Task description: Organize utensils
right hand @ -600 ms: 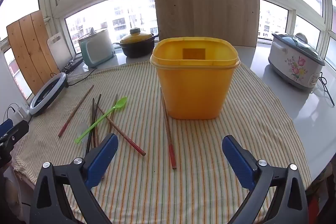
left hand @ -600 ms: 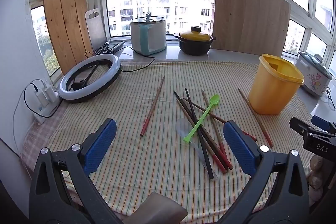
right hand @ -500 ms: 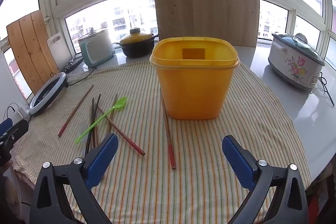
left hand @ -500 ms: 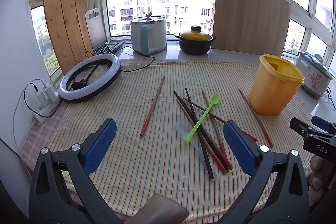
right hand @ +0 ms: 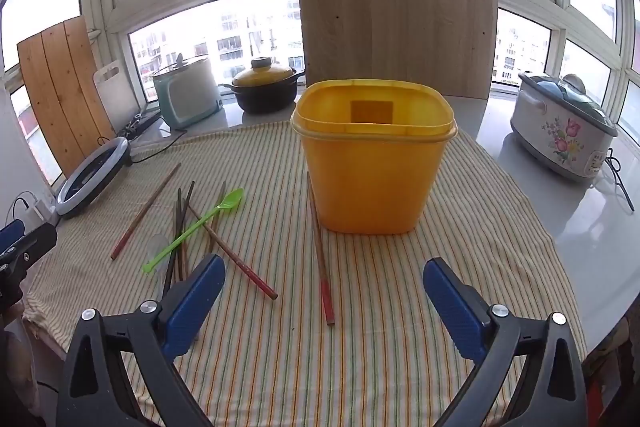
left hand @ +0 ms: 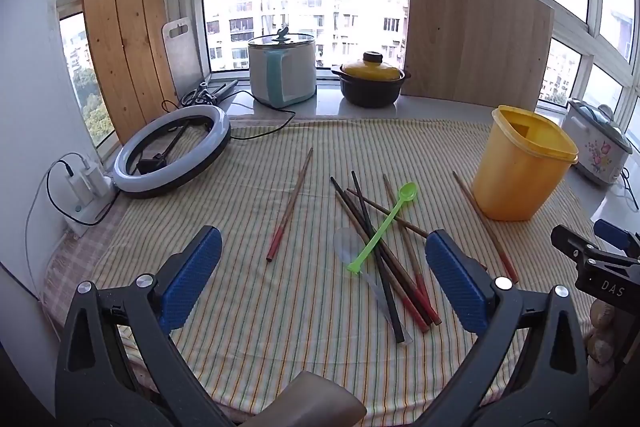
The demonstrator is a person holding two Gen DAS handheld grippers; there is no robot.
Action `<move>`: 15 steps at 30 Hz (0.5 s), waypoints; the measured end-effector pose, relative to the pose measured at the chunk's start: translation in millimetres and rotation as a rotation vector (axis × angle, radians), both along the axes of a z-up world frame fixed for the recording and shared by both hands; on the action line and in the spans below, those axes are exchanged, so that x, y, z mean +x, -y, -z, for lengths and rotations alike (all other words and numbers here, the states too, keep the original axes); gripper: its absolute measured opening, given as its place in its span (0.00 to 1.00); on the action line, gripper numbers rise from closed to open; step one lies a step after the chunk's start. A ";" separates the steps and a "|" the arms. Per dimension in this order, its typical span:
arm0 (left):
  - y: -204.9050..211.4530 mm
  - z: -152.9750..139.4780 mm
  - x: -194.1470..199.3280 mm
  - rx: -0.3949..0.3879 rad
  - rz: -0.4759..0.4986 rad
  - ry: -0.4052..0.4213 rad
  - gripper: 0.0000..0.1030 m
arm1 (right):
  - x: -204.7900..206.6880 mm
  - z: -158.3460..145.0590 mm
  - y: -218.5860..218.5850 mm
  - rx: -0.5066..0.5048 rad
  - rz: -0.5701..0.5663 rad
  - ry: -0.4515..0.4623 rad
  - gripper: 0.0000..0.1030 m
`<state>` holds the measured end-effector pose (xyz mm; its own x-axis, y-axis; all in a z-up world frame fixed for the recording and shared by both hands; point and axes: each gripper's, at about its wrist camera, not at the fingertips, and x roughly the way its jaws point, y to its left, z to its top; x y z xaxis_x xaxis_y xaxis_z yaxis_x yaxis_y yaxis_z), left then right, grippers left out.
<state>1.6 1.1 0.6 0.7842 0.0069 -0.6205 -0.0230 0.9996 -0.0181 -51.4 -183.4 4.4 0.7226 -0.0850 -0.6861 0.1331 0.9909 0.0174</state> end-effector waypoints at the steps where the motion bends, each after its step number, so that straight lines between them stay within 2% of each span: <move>1: 2.1 -1.3 -1.2 0.001 0.000 0.001 1.00 | 0.1 0.1 0.3 0.000 0.000 -0.001 0.98; 15: 3.4 -10.2 -1.6 -0.005 -0.002 0.002 1.00 | 0.5 -3.6 -3.3 -0.018 -0.004 0.008 0.98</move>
